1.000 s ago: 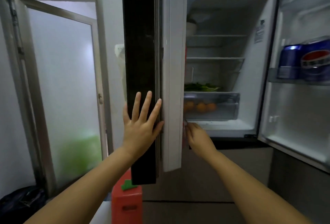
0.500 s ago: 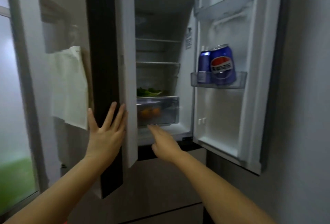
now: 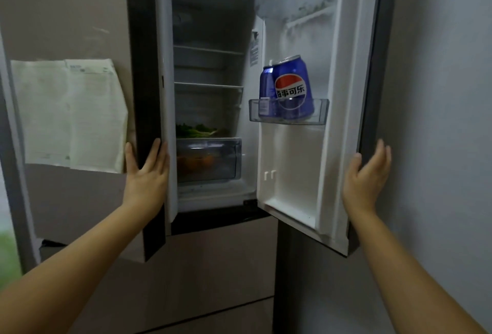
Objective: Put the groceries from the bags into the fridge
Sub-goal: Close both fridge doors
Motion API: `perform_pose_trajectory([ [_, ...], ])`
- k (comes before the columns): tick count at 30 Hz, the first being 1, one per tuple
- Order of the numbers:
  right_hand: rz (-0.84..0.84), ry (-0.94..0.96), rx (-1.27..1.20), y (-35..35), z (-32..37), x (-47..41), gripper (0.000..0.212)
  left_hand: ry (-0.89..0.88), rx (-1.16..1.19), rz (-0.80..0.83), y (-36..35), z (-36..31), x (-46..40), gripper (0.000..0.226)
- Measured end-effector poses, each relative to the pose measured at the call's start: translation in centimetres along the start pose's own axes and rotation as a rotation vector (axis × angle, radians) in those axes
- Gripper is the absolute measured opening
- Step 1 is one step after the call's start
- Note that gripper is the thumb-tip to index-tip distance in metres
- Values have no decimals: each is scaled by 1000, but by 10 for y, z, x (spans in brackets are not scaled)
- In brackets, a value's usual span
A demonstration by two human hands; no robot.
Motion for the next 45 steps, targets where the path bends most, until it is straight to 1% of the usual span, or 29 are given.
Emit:
perform_pose_trajectory([
  [2, 128, -216, -155, -7, -24, 2, 60, 3, -23, 14, 1, -4, -1, 72],
  [4, 158, -273, -189, -9, -29, 3, 63, 0, -38, 22, 2, -7, -4, 70],
  [8, 108, -195, -70, -5, -13, 13, 67, -31, -27, 14, 5, -11, -6, 67],
  [11, 111, -78, 11, -5, 4, 35, 82, -75, -10, -8, 6, -13, -3, 66],
  [13, 131, -4, -15, -11, 18, 47, 90, -86, 7, -38, 4, -12, -1, 66],
  [15, 164, 57, -88, -21, 36, 56, 90, -86, 26, -91, 1, -11, 0, 69],
  [18, 261, 75, -169, -42, 65, 70, 88, -89, 62, -165, -4, -7, 1, 78],
  [23, 390, 139, -318, -86, 112, 95, 83, -107, 159, -261, -2, 0, 5, 81],
  [27, 410, 222, -263, -122, 134, 113, 82, -98, 254, -326, -1, 10, 15, 89],
  [30, 394, 231, -254, -147, 142, 121, 82, -105, 313, -391, -2, 20, 22, 93],
  [33, 350, 241, -260, -168, 149, 127, 80, -134, 342, -465, -5, 24, 24, 87],
  [37, 368, 243, -241, -191, 157, 136, 83, -121, 461, -559, -10, 17, 18, 79],
  [39, 341, 259, -200, -202, 162, 139, 80, -77, 612, -570, -16, 13, 14, 80],
  [40, 332, 264, -176, -208, 164, 141, 78, -47, 694, -570, -19, 10, 12, 76],
  [41, 336, 269, -154, -216, 166, 143, 76, -12, 763, -582, -24, 6, 11, 68],
  [42, 348, 278, -129, -224, 167, 145, 73, 28, 814, -585, -29, 4, 8, 59],
  [43, 360, 288, -101, -233, 169, 147, 69, 68, 849, -584, -35, 0, 3, 55],
  [45, 367, 301, -50, -250, 170, 149, 64, 107, 878, -569, -43, -9, -8, 56],
])
Point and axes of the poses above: each hand's wrist, its own x-axis away from the middle knuckle, its own y-axis out of the back of the hand, z = x × y, the point moved 5 cm from there along -x, towards the middle knuckle, and after that the axes turned 13 degrees about y, right-handed, at the moved point
